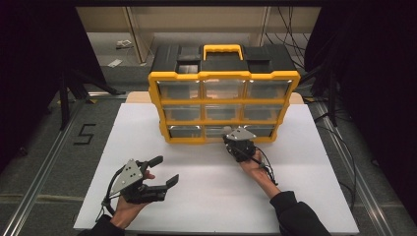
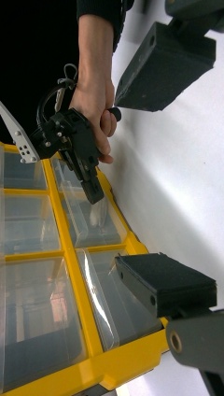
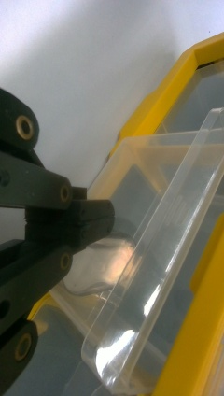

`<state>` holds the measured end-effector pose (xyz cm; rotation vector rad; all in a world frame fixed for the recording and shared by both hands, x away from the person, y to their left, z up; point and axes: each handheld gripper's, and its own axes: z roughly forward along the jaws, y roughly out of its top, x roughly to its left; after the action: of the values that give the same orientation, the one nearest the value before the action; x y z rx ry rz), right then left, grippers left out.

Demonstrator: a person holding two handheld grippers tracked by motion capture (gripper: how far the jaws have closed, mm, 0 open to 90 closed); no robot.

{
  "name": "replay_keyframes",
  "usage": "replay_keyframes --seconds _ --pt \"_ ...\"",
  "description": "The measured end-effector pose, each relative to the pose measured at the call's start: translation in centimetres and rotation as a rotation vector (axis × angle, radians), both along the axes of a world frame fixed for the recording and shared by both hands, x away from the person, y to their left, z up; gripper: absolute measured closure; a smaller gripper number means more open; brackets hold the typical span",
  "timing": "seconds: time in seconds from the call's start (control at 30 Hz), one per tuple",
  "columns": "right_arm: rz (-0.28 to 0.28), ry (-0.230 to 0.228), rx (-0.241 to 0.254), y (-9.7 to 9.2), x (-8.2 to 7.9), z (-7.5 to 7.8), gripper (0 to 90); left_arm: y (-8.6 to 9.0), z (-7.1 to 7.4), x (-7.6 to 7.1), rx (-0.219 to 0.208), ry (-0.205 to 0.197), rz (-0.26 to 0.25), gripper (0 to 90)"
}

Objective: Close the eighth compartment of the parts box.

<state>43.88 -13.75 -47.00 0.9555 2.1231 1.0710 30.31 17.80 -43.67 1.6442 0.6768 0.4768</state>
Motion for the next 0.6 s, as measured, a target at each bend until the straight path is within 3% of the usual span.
replay_keyframes --seconds 0.6 --pt "-0.014 -0.009 0.005 0.03 0.63 -0.14 90.0 0.01 0.00 0.00 -0.001 0.000 -0.001 19.2"
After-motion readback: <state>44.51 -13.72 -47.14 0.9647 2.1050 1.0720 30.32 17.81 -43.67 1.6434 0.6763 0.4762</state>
